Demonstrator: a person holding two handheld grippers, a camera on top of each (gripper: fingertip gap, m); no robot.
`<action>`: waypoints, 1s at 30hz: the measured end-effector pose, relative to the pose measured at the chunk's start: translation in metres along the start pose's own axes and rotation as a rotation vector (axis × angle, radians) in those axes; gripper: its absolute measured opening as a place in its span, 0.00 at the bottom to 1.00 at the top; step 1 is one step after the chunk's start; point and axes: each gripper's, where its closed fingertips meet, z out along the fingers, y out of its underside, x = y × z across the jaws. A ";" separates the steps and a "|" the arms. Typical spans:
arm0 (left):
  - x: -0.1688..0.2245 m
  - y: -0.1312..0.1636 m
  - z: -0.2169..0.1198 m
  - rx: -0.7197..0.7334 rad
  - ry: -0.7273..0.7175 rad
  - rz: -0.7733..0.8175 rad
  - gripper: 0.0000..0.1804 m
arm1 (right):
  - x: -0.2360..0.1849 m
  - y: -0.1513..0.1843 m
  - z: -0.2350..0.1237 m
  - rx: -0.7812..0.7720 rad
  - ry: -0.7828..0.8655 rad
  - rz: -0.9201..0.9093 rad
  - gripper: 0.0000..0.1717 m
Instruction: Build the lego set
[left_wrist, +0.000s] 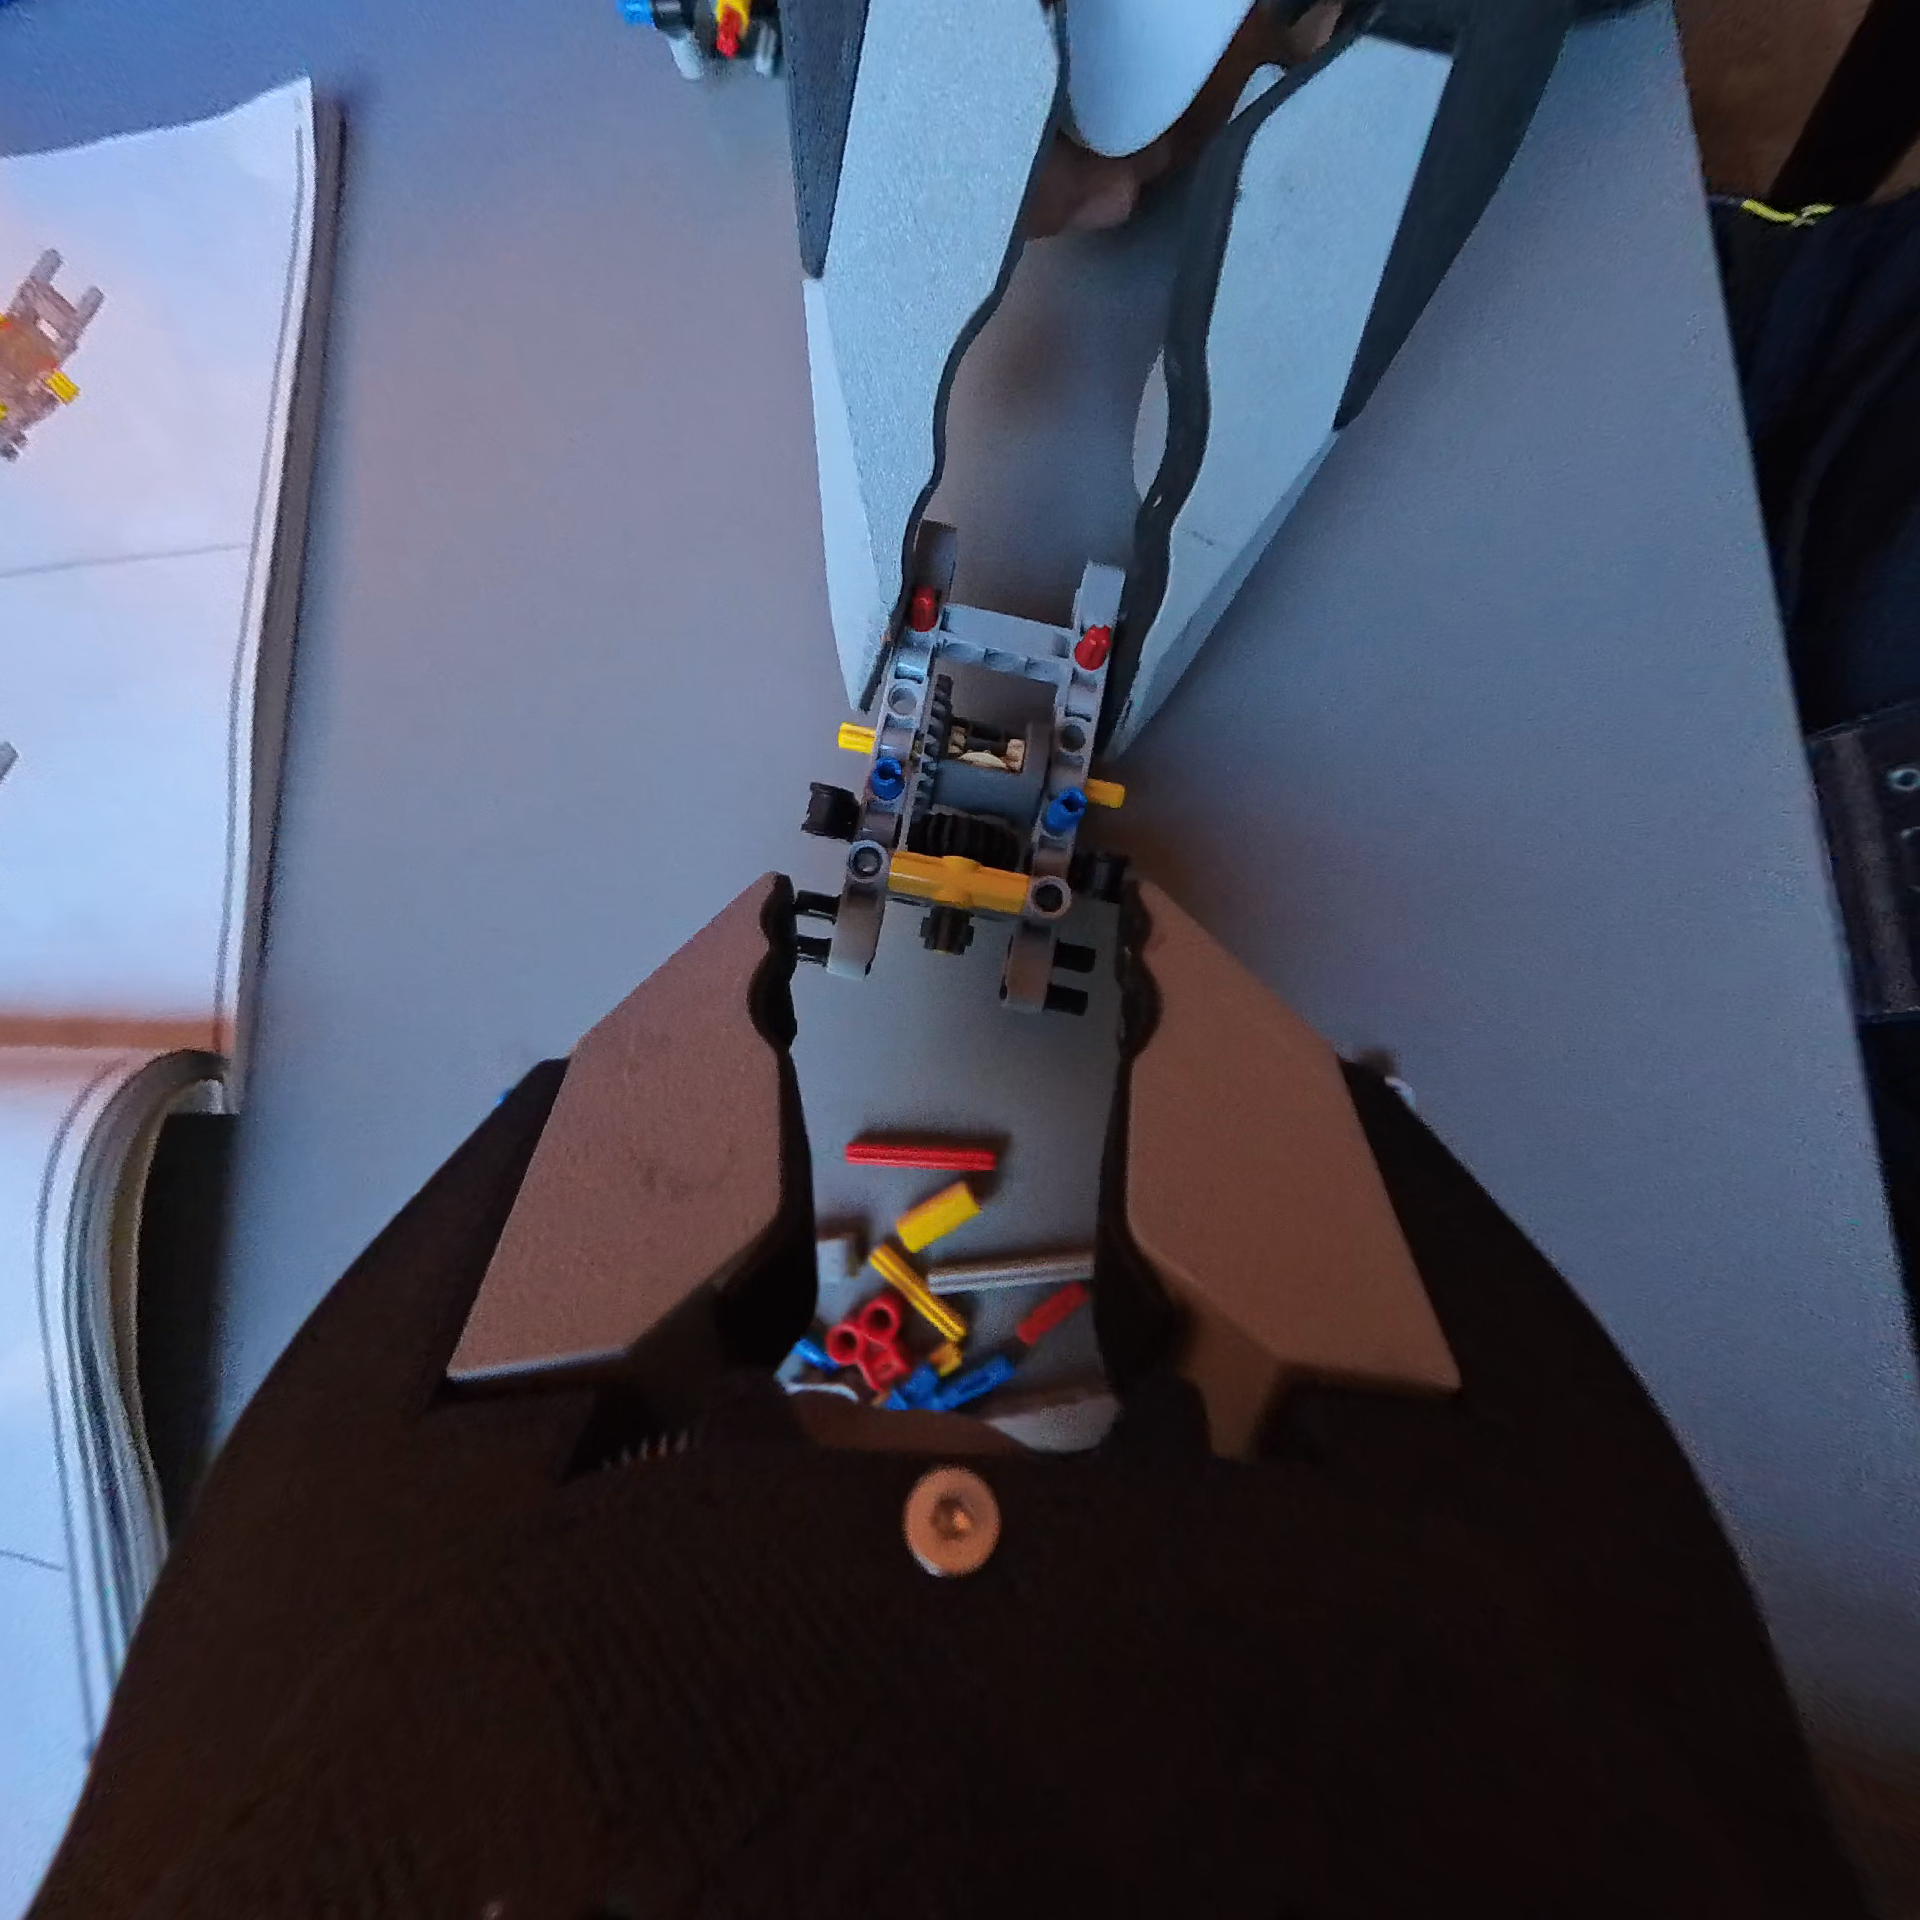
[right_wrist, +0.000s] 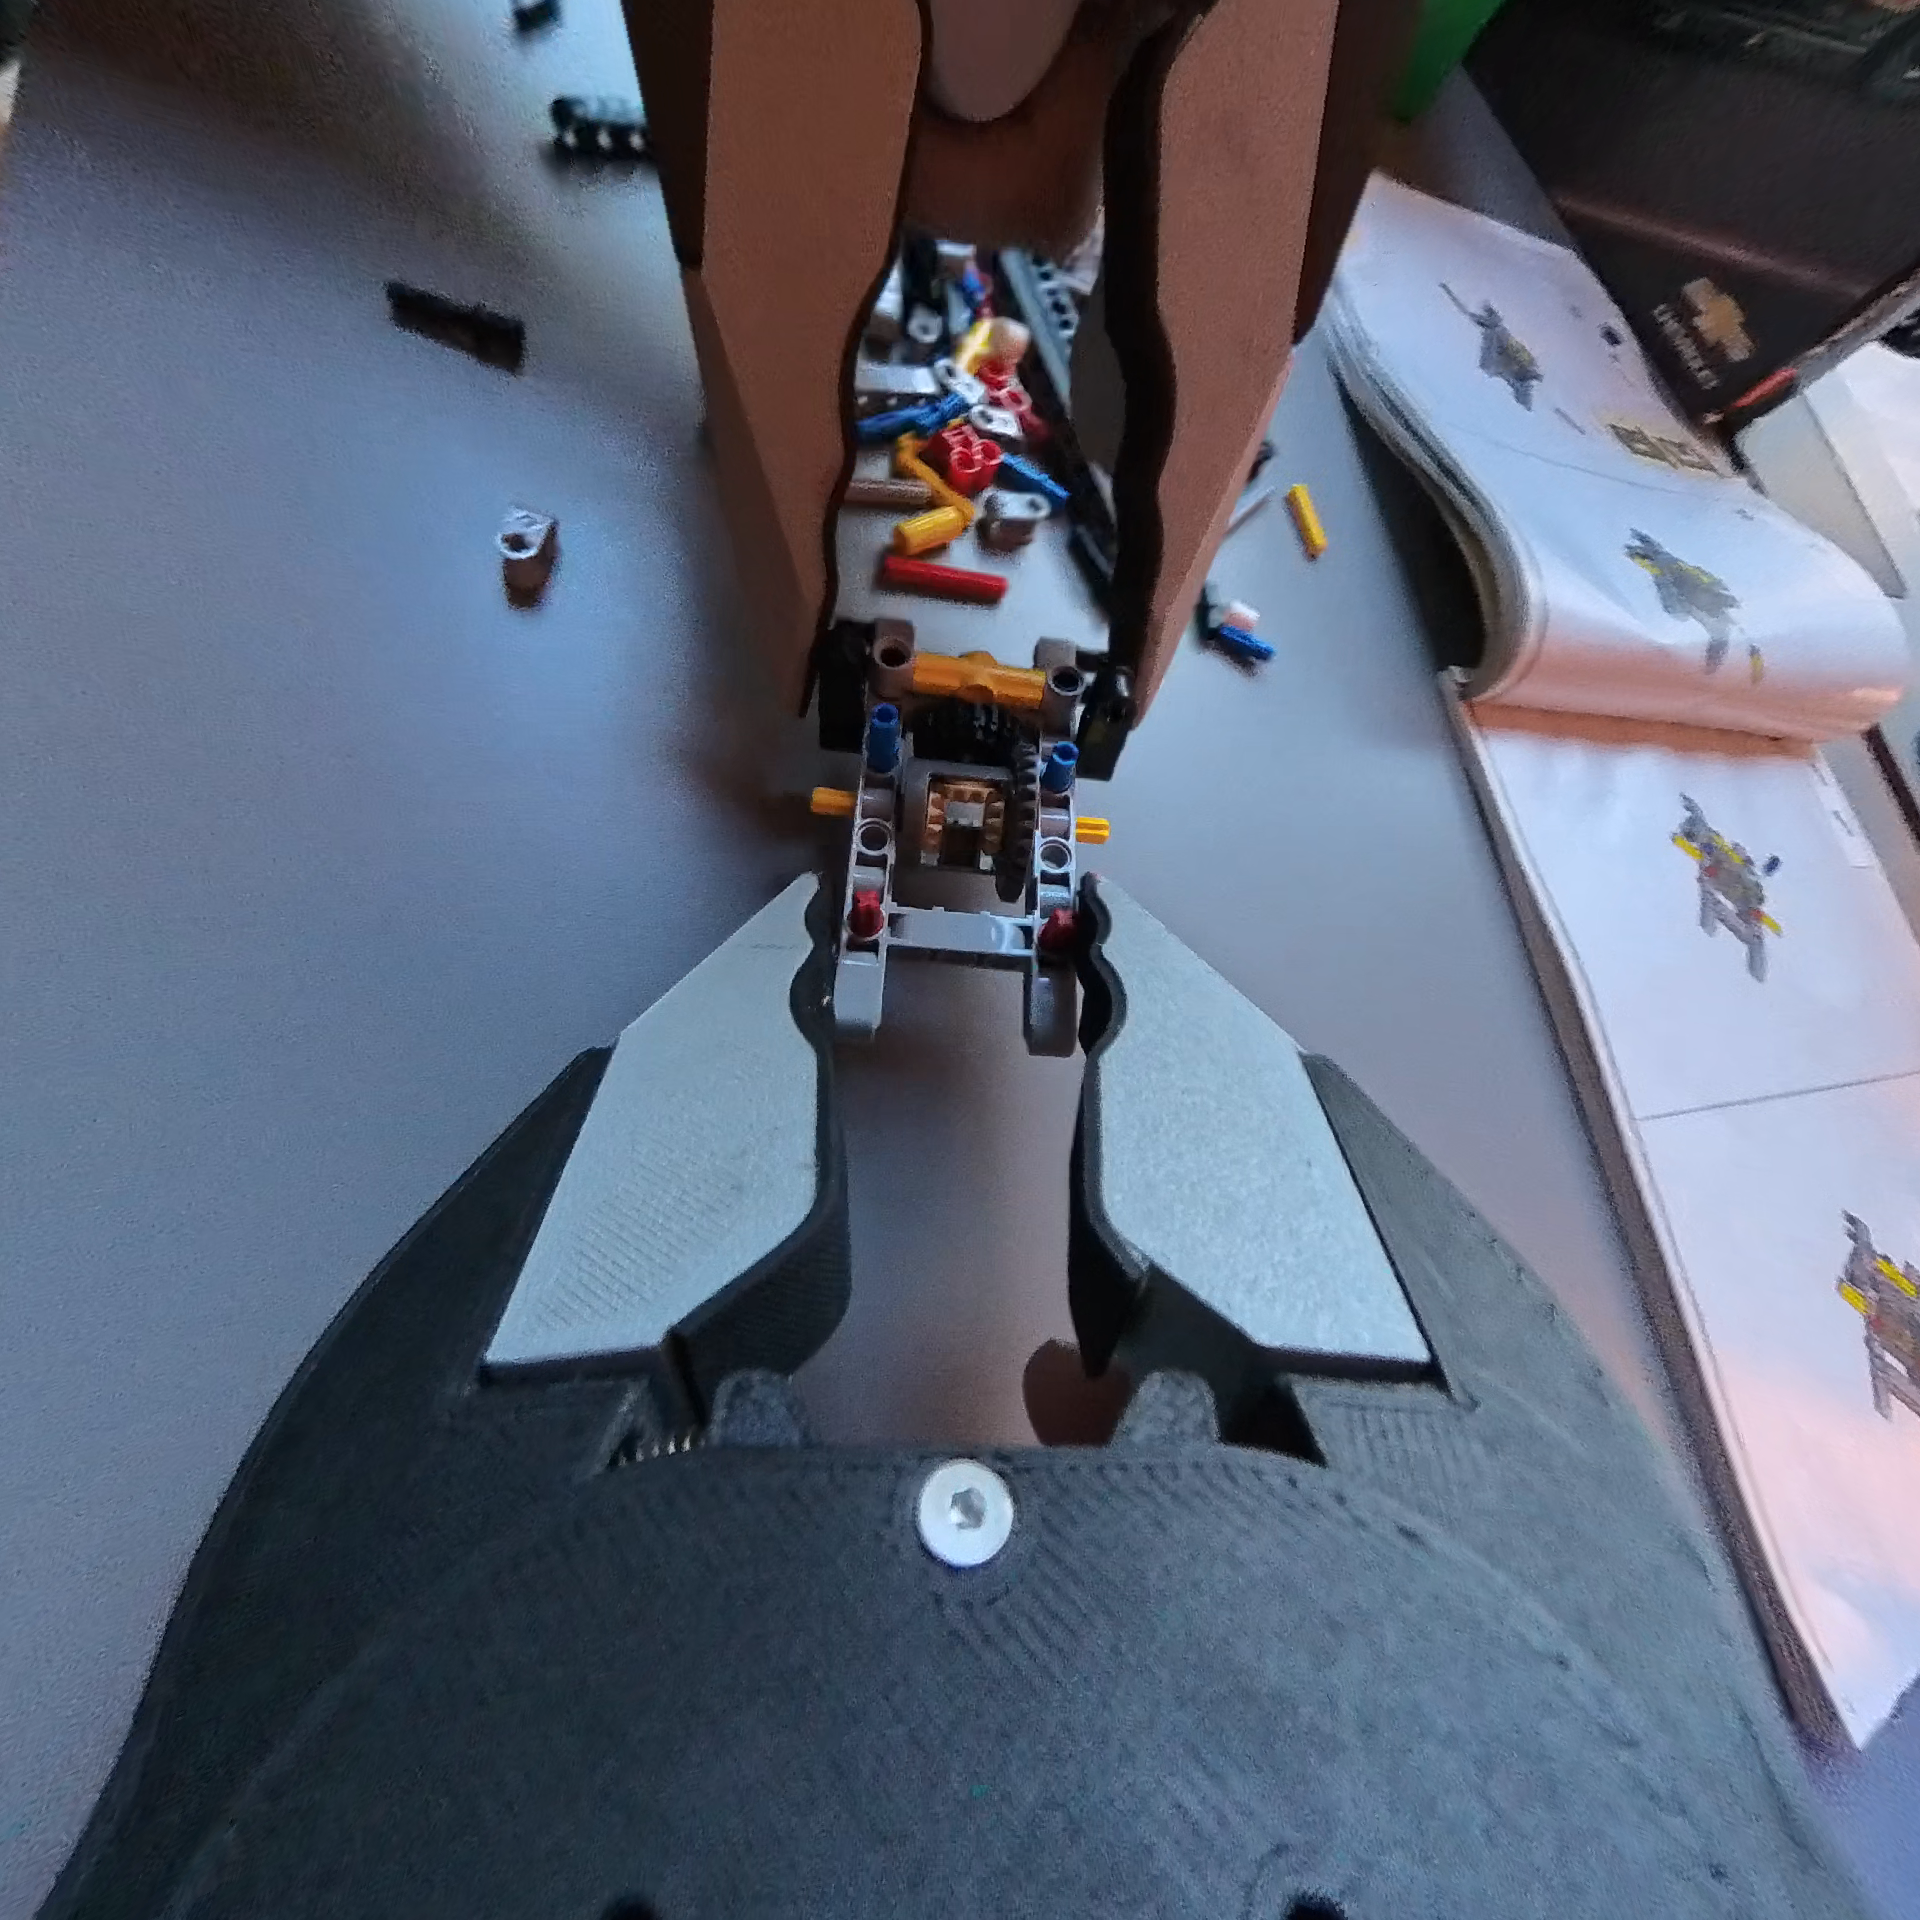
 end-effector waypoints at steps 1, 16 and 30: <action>-0.005 -0.001 0.001 0.014 -0.002 0.007 0.33 | 0.005 -0.001 -0.001 0.012 0.025 0.005 0.25; -0.063 0.002 -0.043 0.294 -0.148 -0.146 0.32 | 0.040 0.000 -0.008 0.038 0.226 0.051 0.25; -0.048 0.010 -0.014 0.157 -0.168 -0.020 0.29 | 0.044 -0.001 -0.014 0.071 0.238 0.080 0.24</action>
